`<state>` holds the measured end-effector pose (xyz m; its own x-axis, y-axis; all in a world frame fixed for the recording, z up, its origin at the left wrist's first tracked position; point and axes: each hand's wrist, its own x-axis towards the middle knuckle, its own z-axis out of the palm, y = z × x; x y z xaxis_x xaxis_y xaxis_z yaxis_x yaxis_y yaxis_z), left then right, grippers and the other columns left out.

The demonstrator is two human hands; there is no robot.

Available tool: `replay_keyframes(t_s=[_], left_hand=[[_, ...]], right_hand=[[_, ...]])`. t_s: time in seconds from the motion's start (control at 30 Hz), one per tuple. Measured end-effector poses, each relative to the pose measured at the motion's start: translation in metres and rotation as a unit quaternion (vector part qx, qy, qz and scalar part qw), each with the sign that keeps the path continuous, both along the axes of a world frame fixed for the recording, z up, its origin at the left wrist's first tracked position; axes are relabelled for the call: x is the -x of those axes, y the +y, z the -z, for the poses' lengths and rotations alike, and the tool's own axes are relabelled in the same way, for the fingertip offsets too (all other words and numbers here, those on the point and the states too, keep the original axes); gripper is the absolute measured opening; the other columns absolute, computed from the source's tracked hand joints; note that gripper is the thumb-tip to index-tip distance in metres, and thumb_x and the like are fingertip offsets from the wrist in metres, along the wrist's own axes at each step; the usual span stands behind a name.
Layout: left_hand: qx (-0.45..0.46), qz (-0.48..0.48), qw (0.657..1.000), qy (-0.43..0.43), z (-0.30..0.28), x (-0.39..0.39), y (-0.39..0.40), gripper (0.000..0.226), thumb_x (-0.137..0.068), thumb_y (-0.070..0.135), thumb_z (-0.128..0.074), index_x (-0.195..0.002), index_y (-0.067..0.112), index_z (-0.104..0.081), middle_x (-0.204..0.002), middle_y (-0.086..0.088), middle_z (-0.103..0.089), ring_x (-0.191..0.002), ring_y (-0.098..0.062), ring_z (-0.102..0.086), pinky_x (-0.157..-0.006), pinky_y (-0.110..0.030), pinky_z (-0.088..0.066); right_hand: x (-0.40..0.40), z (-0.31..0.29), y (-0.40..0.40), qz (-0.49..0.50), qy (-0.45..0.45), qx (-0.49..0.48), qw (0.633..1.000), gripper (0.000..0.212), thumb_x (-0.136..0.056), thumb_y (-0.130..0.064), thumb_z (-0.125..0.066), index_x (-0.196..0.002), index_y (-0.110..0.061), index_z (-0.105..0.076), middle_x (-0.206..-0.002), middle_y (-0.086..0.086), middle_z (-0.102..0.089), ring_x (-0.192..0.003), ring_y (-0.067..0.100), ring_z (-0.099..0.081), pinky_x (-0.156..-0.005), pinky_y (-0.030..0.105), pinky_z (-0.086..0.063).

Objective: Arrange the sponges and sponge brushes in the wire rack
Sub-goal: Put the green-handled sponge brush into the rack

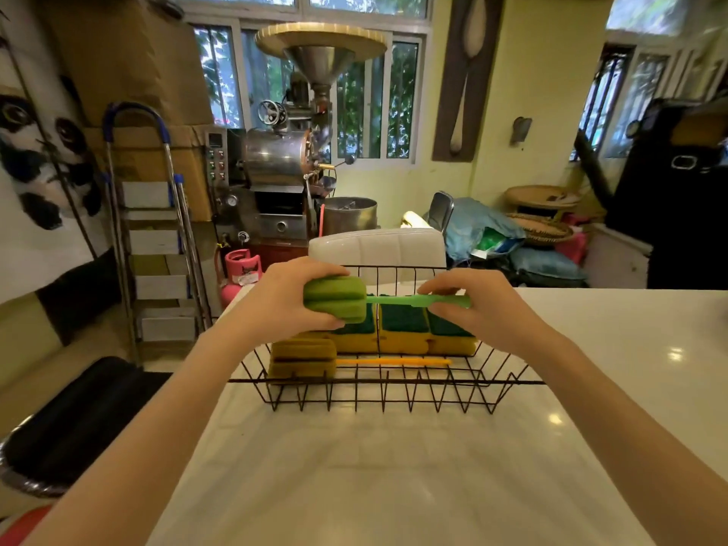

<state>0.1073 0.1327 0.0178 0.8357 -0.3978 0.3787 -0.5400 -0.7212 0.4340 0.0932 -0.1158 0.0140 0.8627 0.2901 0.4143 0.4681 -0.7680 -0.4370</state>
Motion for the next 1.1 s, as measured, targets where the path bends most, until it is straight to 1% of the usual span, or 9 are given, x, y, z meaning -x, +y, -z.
replay_keyframes(t_s=[0.43, 0.57, 0.63, 0.7, 0.8, 0.87, 0.93, 1.0, 1.1], left_hand=[[0.002, -0.002, 1.000, 0.025, 0.000, -0.044, -0.012, 0.059, -0.067, 0.018, -0.075, -0.121, 0.026, -0.050, -0.123, 0.000, -0.048, -0.109, -0.017, -0.044, -0.092, -0.032, -0.038], [0.039, 0.002, 0.997, -0.062, -0.004, -0.038, -0.014, 0.064, -0.065, 0.020, -0.076, -0.123, 0.024, -0.048, -0.128, -0.003, -0.046, -0.110, -0.013, -0.041, -0.098, -0.037, -0.040], [0.145, 0.003, 0.976, -0.164, -0.006, -0.033, -0.018, 0.077, -0.063, 0.029, -0.076, -0.130, 0.024, -0.037, -0.130, 0.002, -0.042, -0.115, -0.011, -0.041, -0.102, -0.030, -0.040], [0.270, 0.009, 0.945, -0.185, -0.010, -0.028, -0.022, 0.089, -0.061, 0.038, -0.075, -0.134, 0.032, -0.024, -0.135, 0.011, -0.036, -0.124, -0.005, -0.037, -0.100, -0.012, -0.035], [0.377, 0.025, 0.926, -0.009, -0.019, -0.019, -0.030, 0.086, -0.065, 0.040, -0.071, -0.136, 0.039, -0.021, -0.141, 0.010, -0.035, -0.124, -0.002, -0.038, -0.091, -0.011, -0.034], [0.307, 0.052, 0.945, 0.100, -0.017, -0.020, -0.033, 0.063, -0.074, 0.038, -0.058, -0.132, 0.032, -0.034, -0.130, 0.010, -0.047, -0.111, 0.002, -0.048, -0.092, -0.017, -0.039], [0.223, 0.081, 0.956, 0.172, -0.011, -0.022, -0.037, 0.037, -0.083, 0.029, -0.052, -0.120, 0.030, -0.050, -0.115, 0.010, -0.061, -0.101, 0.002, -0.057, -0.095, -0.027, -0.045], [0.186, 0.092, 0.959, 0.191, -0.005, -0.024, -0.041, 0.026, -0.086, 0.023, -0.053, -0.110, 0.029, -0.059, -0.099, 0.013, -0.067, -0.093, -0.001, -0.063, -0.088, -0.024, -0.050], [0.166, 0.085, 0.967, 0.172, -0.004, -0.026, -0.042, 0.023, -0.082, 0.017, -0.060, -0.102, 0.026, -0.066, -0.093, 0.006, -0.073, -0.090, -0.005, -0.067, -0.082, -0.021, -0.052]], right_hand=[[-0.037, 0.013, 0.007, 0.041, -0.014, 0.144, 0.989, 0.027, -0.090, -0.022, -0.050, -0.116, -0.028, -0.054, -0.105, -0.001, -0.066, -0.088, 0.013, -0.055, -0.073, 0.025, -0.044], [-0.037, 0.015, 0.005, 0.034, -0.002, 0.133, 0.991, 0.023, -0.089, -0.023, -0.052, -0.112, -0.026, -0.057, -0.099, -0.002, -0.068, -0.083, 0.012, -0.056, -0.072, 0.025, -0.045], [-0.037, 0.012, 0.001, 0.030, -0.003, 0.070, 0.997, 0.021, -0.087, -0.021, -0.056, -0.107, -0.024, -0.057, -0.094, -0.005, -0.067, -0.085, 0.014, -0.060, -0.078, 0.029, -0.050], [-0.035, 0.009, -0.001, 0.011, 0.002, -0.058, 0.998, 0.017, -0.084, -0.016, -0.060, -0.097, -0.026, -0.057, -0.089, -0.009, -0.064, -0.086, 0.013, -0.062, -0.081, 0.029, -0.052], [-0.028, 0.006, 0.007, -0.042, 0.089, -0.315, 0.944, 0.017, -0.081, -0.008, -0.062, -0.091, -0.020, -0.056, -0.092, 0.001, -0.068, -0.086, 0.015, -0.068, -0.077, 0.029, -0.058], [-0.024, 0.007, 0.018, -0.072, 0.158, -0.475, 0.863, 0.017, -0.080, -0.004, -0.061, -0.093, -0.014, -0.056, -0.090, 0.007, -0.072, -0.085, 0.019, -0.071, -0.072, 0.029, -0.060], [-0.022, 0.009, 0.026, -0.069, 0.182, -0.551, 0.811, 0.018, -0.079, -0.003, -0.062, -0.094, -0.012, -0.057, -0.082, 0.005, -0.075, -0.083, 0.019, -0.072, -0.068, 0.026, -0.059], [-0.020, 0.012, 0.033, -0.054, 0.193, -0.579, 0.791, 0.020, -0.077, -0.004, -0.064, -0.095, -0.012, -0.058, -0.078, 0.003, -0.076, -0.082, 0.018, -0.072, -0.067, 0.025, -0.060], [-0.021, 0.015, 0.038, -0.032, 0.195, -0.570, 0.798, 0.021, -0.076, -0.007, -0.067, -0.095, -0.011, -0.059, -0.085, 0.006, -0.075, -0.081, 0.017, -0.072, -0.069, 0.026, -0.060]])
